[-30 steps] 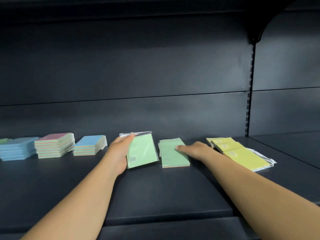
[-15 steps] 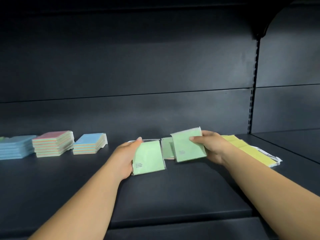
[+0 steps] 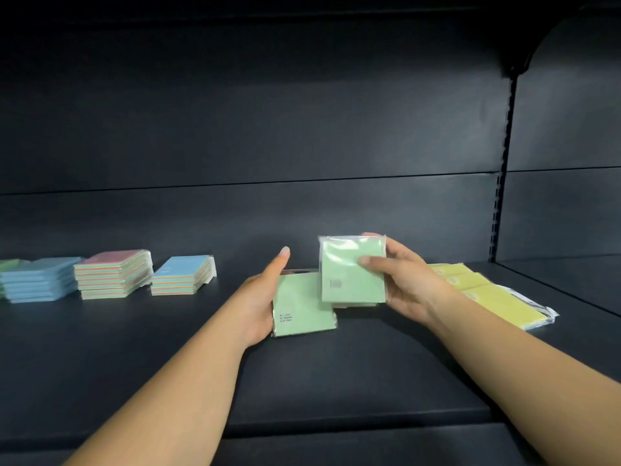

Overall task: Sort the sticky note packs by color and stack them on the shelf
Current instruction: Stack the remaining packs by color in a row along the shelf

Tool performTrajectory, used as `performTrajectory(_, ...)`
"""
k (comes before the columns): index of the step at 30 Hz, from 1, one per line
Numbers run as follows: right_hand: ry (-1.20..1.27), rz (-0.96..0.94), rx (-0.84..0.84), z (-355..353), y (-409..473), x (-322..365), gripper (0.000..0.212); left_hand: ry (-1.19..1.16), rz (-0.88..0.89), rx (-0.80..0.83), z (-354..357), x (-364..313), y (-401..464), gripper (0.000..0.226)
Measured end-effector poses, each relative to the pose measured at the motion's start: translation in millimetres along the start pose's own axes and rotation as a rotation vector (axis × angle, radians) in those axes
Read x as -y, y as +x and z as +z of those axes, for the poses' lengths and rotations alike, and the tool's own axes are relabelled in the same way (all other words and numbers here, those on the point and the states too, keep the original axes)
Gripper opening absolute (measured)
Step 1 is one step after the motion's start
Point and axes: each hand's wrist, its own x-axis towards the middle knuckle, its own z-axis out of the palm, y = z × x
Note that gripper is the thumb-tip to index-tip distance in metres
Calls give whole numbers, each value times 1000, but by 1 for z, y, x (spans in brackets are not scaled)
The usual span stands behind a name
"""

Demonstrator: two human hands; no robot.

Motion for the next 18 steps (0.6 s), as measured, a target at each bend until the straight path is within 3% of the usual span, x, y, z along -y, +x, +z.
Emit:
performTrajectory(6,-218,-17,86,10,-1,-14,44,12,6,136,7,3,-1,47)
performTrajectory(12,-678,-121,168,18,-4,-22,49,-13,94,100,11,7,-1,23)
performTrajectory(14,-762,-139,136,17,-3,-24,63,-51,132,86,11,8,0,14)
performTrajectory(16,-646,-88,62,15,-2,-24,70,-99,168,88,11,7,1,10)
performTrajectory(18,-409,36,-2,13,1,-22,52,-131,198,101,12,7,0,12)
